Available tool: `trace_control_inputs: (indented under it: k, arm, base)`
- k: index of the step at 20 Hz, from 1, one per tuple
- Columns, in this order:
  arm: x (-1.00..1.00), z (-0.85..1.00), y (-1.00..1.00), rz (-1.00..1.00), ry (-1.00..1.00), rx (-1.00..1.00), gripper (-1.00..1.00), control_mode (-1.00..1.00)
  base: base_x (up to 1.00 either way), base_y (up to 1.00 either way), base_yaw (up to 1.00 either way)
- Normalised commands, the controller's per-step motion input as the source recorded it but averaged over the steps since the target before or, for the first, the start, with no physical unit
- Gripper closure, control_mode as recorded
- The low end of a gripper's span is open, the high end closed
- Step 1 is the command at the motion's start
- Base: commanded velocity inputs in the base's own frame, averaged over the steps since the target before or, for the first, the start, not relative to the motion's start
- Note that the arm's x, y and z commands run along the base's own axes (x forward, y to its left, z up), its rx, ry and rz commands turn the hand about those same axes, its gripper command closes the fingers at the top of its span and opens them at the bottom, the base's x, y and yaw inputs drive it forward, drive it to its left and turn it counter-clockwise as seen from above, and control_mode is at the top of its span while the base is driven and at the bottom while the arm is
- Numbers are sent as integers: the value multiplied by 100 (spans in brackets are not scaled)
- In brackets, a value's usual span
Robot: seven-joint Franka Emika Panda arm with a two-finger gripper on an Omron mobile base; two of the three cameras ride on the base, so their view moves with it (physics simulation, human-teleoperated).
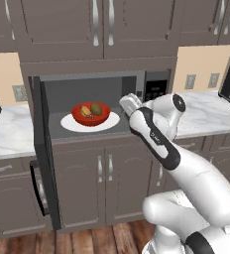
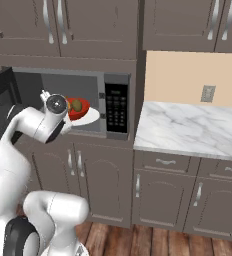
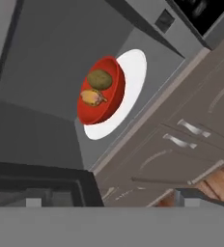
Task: The microwave is finished heating the chicken drumstick and potato. Take the bowl containing the food and place it on the dining counter.
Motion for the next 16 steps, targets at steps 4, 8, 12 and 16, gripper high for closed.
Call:
trace_control_inputs:
  k: [4,8,12,16]
  arm:
    - [57,0,0,9,45,-15,-100,-100]
    - [1,-13,0,0,-1,-2,-100,-100]
    - [11,-60,0,9,-2,-10,-100,-100]
    - [29,-50,8,11,-2,-4,-100,-100]
  base:
    - [0,0,0]
    - [0,0,0]
    - [0,0,0]
    - [0,0,0]
